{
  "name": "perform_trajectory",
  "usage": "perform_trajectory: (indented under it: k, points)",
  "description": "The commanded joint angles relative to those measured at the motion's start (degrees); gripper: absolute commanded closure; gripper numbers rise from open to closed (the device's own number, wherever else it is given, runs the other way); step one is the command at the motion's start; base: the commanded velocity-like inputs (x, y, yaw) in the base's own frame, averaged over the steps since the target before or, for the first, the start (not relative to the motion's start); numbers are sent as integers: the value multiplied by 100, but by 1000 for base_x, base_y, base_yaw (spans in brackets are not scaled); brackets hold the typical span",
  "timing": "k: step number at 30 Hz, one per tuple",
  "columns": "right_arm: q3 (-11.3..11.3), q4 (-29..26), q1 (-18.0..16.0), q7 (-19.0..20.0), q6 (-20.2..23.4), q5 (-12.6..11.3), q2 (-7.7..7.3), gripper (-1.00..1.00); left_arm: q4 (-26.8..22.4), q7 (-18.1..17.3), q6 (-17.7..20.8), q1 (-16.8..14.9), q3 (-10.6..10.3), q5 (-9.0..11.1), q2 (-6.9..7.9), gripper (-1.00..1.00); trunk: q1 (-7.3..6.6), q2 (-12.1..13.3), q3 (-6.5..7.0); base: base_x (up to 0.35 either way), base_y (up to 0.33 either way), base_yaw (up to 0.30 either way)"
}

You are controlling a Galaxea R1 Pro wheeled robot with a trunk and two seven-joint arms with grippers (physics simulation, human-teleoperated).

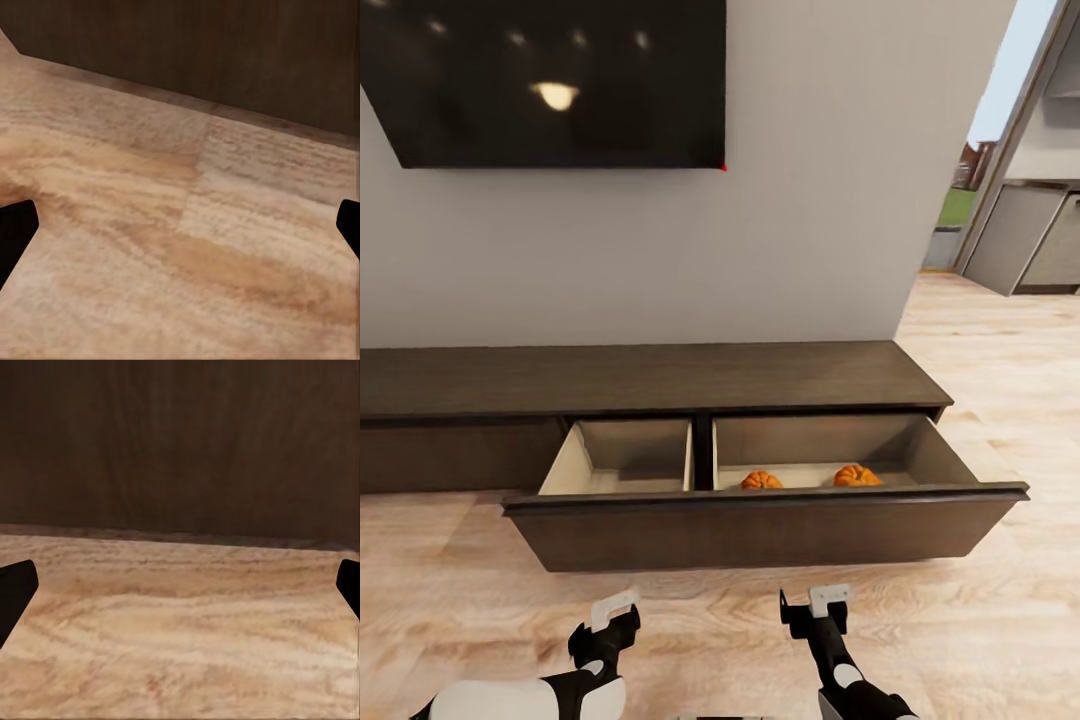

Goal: Place each of the two pumpkins and all three candles from the living room inside a cabinet in the living room (use any cabinet), then make sure every cabinet is closed, and position the cauldron so it is next to a table in the living room.

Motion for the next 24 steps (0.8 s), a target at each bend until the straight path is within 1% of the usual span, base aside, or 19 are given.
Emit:
perform_trajectory:
  k: [1,4,7,8,9,13,18,24]
  points:
    - [52,31,-5,-35,-14,-31,0,-100,-17,37,-25,-8,-48,17,-1,-100,1,-2,-5,194,1,0]
    - [50,106,-5,-35,-19,-31,0,-100,-24,37,-22,-8,-54,17,-22,-100,1,-2,-5,79,0,0]
    - [63,129,-5,-35,-317,-28,0,-100,-26,37,-21,-8,-55,17,-26,-100,1,-2,-5,5,0,0]
    - [61,133,-5,-35,-334,-26,0,-100,-26,40,-23,-8,-55,17,-26,-100,1,-2,-5,1,0,0]
    - [58,136,-5,-35,-335,-25,0,-100,-26,42,-26,-8,-55,17,-26,-100,1,-2,-5,0,0,0]
    - [51,210,-5,-35,-219,-25,0,-100,-26,45,-25,-8,-55,17,-33,-100,12,-7,-93,0,0,0]
    - [50,249,-5,-35,-121,-31,0,-100,-26,46,-22,-8,-55,17,-33,-100,12,-7,-93,0,0,0]
    - [49,247,-5,-35,-129,-31,3,-100,-26,38,-14,-8,-55,17,-27,-100,12,-7,-93,0,0,0]
